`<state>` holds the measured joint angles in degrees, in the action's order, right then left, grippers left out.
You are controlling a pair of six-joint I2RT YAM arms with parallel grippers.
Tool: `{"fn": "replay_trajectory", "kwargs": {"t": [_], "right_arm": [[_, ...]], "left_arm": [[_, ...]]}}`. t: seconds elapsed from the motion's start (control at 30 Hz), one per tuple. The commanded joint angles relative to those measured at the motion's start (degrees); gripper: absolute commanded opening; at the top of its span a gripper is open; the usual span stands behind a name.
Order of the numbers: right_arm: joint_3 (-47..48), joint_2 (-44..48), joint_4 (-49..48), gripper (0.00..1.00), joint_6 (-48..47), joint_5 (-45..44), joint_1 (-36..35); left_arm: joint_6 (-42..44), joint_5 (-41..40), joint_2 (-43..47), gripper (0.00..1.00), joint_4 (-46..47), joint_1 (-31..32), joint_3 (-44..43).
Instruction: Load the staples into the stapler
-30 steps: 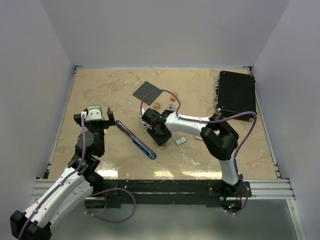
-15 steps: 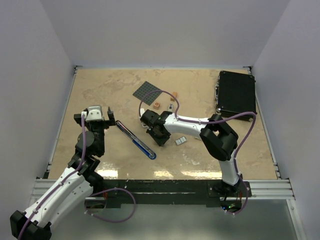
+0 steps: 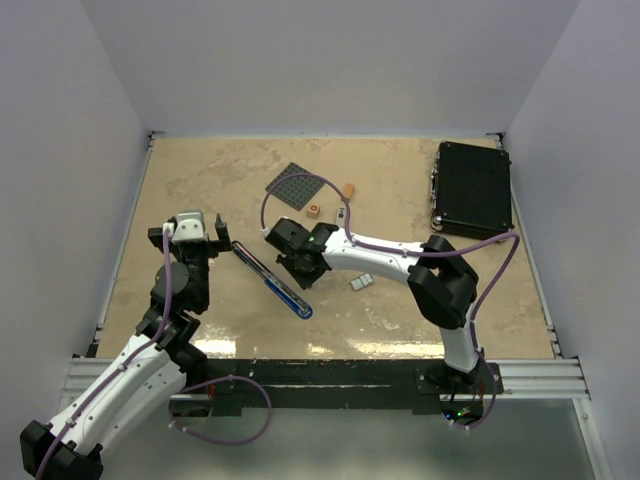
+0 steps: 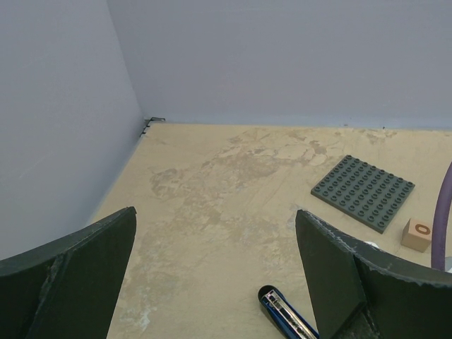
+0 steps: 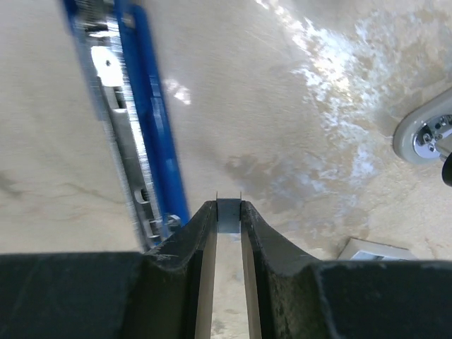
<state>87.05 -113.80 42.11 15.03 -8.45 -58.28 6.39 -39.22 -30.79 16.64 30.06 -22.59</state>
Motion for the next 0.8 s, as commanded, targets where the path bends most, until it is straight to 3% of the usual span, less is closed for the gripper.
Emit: {"fn": "replay_trajectory", "kwargs": {"t": [0.0,0.77], "right_arm": [[2.87,4.20,-3.86,0.22,1.93,-1.04,-3.14],[0.06,1.48,-10.03,0.22,2.46,1.06,-5.00]], "left_arm": [[-1.82,0.11,0.02,1.00,2.69,0.35,0.26],[-1.56,-0.15,0.20,0.99,2.69,0.43,0.26]]}}
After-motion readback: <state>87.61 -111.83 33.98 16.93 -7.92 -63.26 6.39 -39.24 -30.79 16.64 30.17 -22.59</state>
